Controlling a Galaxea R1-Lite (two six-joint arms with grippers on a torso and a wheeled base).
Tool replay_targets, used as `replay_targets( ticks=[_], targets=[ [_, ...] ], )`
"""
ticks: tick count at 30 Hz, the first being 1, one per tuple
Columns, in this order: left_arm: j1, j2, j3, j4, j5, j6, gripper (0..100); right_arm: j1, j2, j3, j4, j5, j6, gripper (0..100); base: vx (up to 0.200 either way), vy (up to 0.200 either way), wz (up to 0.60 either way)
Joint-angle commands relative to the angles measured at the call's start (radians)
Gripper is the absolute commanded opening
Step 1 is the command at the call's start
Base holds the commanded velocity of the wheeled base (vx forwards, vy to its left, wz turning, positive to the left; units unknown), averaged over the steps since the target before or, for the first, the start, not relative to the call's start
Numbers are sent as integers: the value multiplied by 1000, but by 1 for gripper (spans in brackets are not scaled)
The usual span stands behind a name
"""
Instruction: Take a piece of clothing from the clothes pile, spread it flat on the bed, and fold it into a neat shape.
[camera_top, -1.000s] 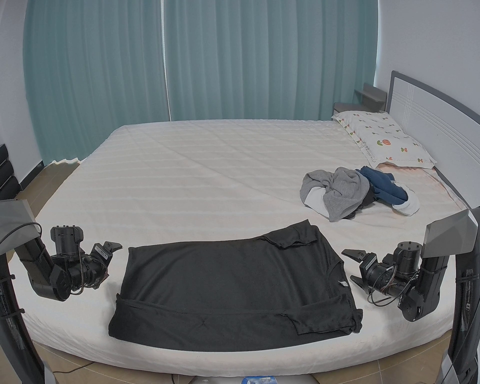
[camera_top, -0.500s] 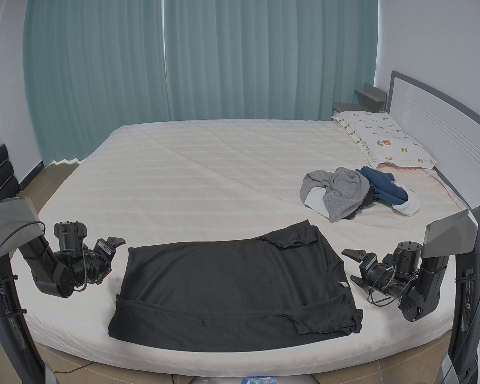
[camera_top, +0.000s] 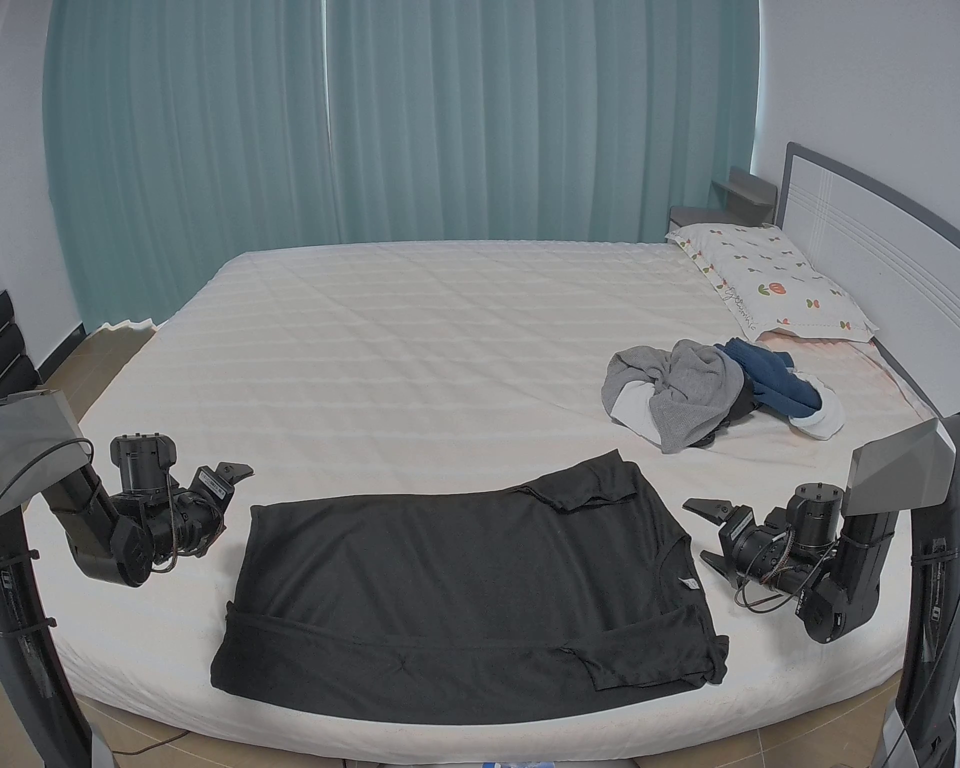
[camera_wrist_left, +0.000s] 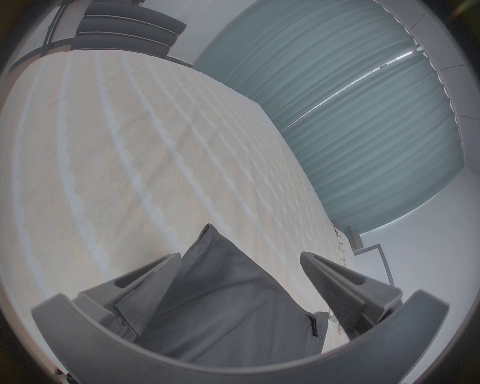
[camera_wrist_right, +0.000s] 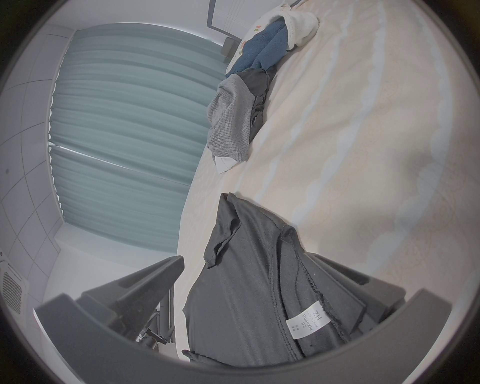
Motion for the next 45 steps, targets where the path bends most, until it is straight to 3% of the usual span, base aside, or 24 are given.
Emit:
replay_targets(
  ticks=[1,6,9,15,30,35,45],
  targets=[
    [-4,42,-65,3,-9,13,100,0,1,0,-16,0,0,100,0,0,0],
    [-6,99,-119,19,-47,103,100,0,1,0,-16,2,0,100,0,0,0],
    [-6,149,-170,23,-93,220,100,0,1,0,-16,2,0,100,0,0,0],
    [-4,228,-286,96,-100,373,100,0,1,0,-16,2,0,100,0,0,0],
    [-16,275,-318,58,-81,418,100,11,15,0,-16,-1,-37,100,0,0,0],
    [-22,298,-332,56,-14,439,100,13,15,0,-16,-1,-38,100,0,0,0],
    [-35,330,-354,55,-11,441,100,13,15,3,-16,-1,-38,100,0,0,0]
  ],
)
